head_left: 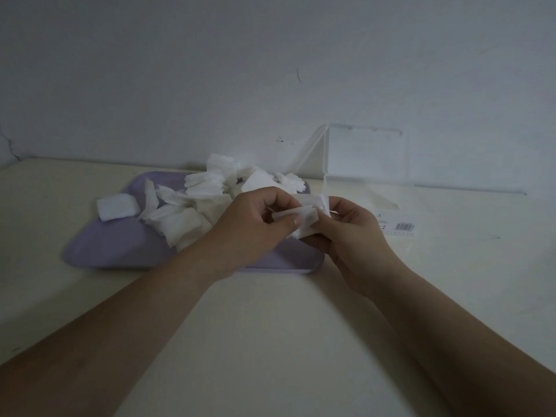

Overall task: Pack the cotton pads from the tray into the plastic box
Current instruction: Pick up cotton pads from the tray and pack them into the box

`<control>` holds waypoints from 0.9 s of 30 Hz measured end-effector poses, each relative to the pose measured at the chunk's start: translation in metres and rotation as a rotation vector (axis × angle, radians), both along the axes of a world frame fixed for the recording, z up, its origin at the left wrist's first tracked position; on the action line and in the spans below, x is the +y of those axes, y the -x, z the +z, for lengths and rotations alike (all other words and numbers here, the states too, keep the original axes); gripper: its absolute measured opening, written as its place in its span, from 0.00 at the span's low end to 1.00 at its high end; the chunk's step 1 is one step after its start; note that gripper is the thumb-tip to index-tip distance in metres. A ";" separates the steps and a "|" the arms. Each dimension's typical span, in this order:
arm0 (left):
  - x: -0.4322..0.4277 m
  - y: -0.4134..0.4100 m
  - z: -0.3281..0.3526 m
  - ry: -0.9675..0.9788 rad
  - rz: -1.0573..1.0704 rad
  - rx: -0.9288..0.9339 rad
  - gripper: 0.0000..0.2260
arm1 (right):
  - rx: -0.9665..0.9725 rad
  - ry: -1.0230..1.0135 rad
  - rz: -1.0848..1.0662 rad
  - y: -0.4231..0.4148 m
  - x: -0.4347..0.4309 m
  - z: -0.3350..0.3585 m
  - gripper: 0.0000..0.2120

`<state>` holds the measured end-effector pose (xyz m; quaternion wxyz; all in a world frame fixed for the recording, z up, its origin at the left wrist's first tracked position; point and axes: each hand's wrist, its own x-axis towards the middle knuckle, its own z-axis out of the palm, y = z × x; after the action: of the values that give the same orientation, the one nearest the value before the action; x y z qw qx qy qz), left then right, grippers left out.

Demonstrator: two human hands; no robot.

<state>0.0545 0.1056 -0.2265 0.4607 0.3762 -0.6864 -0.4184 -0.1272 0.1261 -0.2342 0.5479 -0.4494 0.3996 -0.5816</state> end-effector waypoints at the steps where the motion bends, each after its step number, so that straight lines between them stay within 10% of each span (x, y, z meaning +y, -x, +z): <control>1: -0.001 0.000 -0.001 -0.006 0.002 0.014 0.04 | 0.004 0.002 -0.005 0.000 0.000 0.000 0.10; 27: 0.001 -0.002 0.003 -0.030 0.036 0.025 0.09 | -0.015 0.022 0.163 0.001 -0.003 -0.002 0.15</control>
<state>0.0564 0.1061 -0.2233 0.4708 0.3902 -0.6674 -0.4251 -0.1285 0.1235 -0.2365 0.5915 -0.4820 0.3513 -0.5425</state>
